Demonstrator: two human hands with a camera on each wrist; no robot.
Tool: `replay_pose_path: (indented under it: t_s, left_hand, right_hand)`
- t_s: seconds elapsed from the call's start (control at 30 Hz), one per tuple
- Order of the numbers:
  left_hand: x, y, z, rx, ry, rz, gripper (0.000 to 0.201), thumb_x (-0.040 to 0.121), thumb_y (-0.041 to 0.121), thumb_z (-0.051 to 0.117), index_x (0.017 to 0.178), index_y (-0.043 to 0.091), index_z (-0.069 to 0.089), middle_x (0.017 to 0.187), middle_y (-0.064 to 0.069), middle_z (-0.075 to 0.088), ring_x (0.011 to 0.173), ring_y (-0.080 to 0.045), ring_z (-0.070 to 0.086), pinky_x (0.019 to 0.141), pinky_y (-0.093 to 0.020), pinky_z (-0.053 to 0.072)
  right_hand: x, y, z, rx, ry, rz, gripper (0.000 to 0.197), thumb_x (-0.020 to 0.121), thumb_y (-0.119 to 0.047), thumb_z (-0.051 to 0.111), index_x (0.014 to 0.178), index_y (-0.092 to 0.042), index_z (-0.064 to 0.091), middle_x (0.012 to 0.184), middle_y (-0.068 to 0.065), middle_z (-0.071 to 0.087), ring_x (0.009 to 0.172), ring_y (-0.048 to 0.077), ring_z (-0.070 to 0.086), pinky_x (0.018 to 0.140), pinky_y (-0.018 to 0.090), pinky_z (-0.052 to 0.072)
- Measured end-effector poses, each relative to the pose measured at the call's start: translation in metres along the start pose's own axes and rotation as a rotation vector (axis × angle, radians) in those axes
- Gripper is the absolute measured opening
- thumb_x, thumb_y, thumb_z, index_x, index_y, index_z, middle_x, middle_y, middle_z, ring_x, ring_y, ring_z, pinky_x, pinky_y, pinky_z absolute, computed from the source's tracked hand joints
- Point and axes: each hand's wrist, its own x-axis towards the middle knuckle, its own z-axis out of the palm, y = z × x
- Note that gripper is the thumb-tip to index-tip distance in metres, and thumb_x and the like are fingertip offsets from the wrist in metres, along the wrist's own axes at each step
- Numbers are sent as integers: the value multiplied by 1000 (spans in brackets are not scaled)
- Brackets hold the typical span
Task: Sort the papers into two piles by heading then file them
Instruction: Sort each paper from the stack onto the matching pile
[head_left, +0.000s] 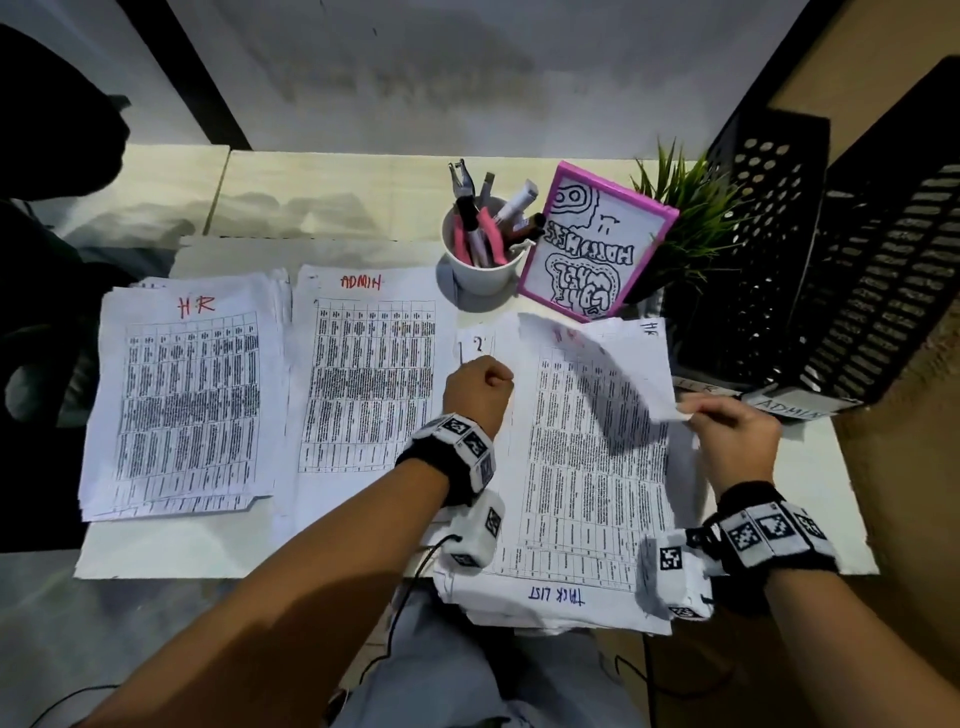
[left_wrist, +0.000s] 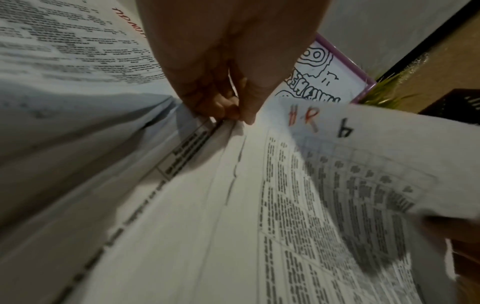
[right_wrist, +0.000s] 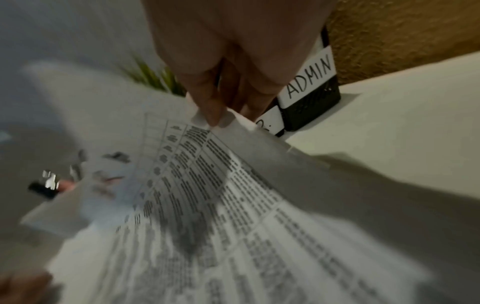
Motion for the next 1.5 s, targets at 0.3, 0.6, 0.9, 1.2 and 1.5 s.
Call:
replay_pose_path:
  t_s: [0.3,0.6,0.9,1.2,1.5]
  left_hand:
    - [3,-1,4,-2,65,-20,17,91,17,55,102,6,63,103,-11,66,94,-26,62,73,-23,41]
    - [-1,6,14,261,-11,-87,42,78,15,74,112,4,51,109,-16,62,101,-34,60,77,-36,45]
    - [-21,-3,-6,-282,67,120,14,85,11,64,89,18,75,73,-1,70,67,-12,60,65,-25,48]
    - [-48,13,-24,-525,-371,19,29,86,-10,48,76,12,66,75,-1,64,69,-5,58,68,-17,46]
    - [-9,6,-2,11,26,-103,26,83,32,63,96,10,58,95,-4,64,87,-24,60,74,-30,47]
  right_hand:
    - [-8,9,-21,317,-159,227,44,68,22,42,47,-13,59,68,5,71,70,19,65,67,22,49]
    - [-5,19,-17,432,-218,390,47,71,28,40,83,-5,71,74,3,72,80,19,67,68,24,57]
    - [-7,-5,-7,302,-200,207,35,80,20,45,74,-9,63,67,0,67,57,6,63,56,19,50]
    - [0,-7,-5,160,-147,120,37,69,10,57,77,-22,72,77,-11,70,80,13,63,73,27,52]
    - [0,2,-11,308,-98,209,48,63,21,34,44,-15,61,56,4,66,56,17,60,55,18,47]
